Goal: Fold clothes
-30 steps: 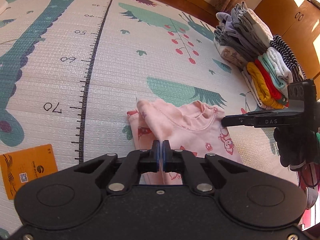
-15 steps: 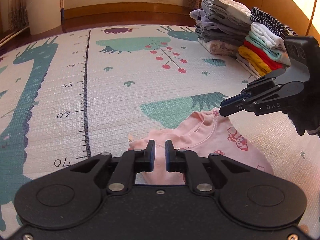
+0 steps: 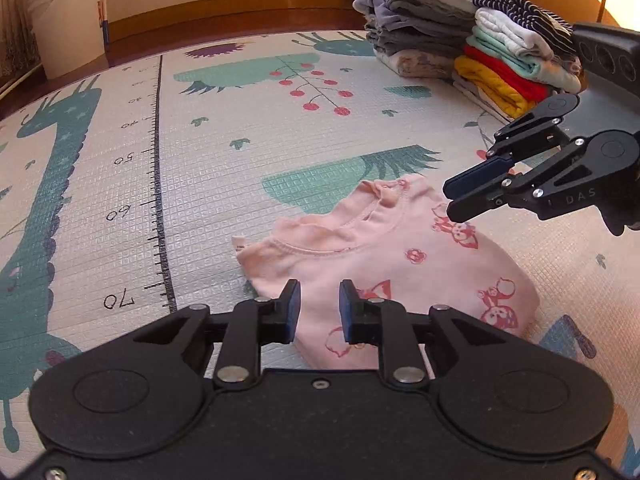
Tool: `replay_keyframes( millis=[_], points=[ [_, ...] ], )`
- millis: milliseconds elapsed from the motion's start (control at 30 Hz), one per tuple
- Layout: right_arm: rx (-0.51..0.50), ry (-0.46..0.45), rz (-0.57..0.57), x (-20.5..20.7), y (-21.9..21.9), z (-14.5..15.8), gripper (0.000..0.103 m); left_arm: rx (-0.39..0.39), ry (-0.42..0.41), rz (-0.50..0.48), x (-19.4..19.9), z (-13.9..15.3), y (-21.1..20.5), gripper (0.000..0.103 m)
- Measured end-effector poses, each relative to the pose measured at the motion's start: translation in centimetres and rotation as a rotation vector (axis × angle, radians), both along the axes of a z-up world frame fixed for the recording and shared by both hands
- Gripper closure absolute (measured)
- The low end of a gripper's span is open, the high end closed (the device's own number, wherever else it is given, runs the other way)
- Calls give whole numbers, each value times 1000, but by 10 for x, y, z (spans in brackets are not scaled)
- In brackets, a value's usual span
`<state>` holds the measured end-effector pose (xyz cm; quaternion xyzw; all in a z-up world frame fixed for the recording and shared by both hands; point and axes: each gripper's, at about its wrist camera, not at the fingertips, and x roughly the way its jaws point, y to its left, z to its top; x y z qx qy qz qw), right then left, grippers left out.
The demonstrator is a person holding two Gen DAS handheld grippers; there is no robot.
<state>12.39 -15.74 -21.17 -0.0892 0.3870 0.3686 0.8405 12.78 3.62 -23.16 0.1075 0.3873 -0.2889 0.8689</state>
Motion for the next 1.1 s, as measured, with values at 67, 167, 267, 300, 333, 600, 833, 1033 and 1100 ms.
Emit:
replay_keyframes(
  millis=[67, 167, 267, 300, 333, 600, 833, 1033, 1100],
  points=[
    [-33, 9, 9, -15, 6, -8, 78, 15, -15, -72, -17, -2, -12, 80],
    [-83, 23, 22, -38, 14, -20, 73, 42, -3, -133, -34, -11, -25, 73],
    [-152, -47, 76, -55, 23, -24, 68, 101, -6, -139, -46, -23, -33, 70],
    [-145, -55, 69, -56, 23, -19, 70, 104, -12, -134, -48, -21, -33, 70],
    [-130, -62, 60, -57, 22, -13, 71, 107, -17, -129, -49, -20, -33, 70],
    [-108, 65, 30, -54, 19, -13, 71, 80, 97, -74, -33, 0, -15, 67],
    [122, 263, -287, -22, -25, -9, 69, 200, 239, -120, -4, 60, 7, 53],
    [252, 312, -458, 1, -42, -25, 68, 268, 300, -148, 24, 75, 6, 50],
    [280, 330, -489, 1, -44, -30, 68, 227, 319, -69, 33, 68, 11, 50]
  ],
)
